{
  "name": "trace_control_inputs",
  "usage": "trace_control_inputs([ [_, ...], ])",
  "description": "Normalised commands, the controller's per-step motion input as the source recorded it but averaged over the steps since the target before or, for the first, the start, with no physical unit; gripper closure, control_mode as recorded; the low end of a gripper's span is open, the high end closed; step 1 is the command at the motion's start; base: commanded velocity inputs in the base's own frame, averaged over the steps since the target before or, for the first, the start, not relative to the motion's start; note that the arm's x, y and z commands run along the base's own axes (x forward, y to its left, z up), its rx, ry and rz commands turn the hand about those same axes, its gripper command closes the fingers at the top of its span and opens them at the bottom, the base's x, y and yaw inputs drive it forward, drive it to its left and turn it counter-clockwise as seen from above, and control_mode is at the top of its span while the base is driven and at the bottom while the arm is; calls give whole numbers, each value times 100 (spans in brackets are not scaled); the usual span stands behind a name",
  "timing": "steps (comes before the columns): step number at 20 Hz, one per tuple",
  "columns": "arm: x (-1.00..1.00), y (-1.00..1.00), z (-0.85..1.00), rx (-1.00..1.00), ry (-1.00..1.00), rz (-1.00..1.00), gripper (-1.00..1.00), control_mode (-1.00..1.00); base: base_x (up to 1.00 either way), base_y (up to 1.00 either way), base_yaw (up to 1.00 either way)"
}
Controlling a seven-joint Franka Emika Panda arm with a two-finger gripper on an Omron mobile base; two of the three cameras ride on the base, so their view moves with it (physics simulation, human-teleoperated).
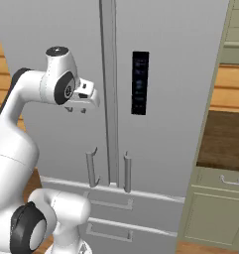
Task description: Take the strawberry from the fridge and place it on top of the pancake, located on the dining counter.
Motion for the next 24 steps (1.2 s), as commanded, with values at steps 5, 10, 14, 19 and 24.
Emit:
trace_control_inputs([
  [5,0,0,0,0,0,0,-100,100,-3,-5,0],
  [10,0,0,0,0,0,0,-100,100,-84,-51,0],
  [14,0,0,0,0,0,0,-100,100,-76,-40,0],
  [19,0,0,0,0,0,0,-100,100,-14,-45,2],
  [24,0,0,0,0,0,0,-100,100,3,-66,1],
])
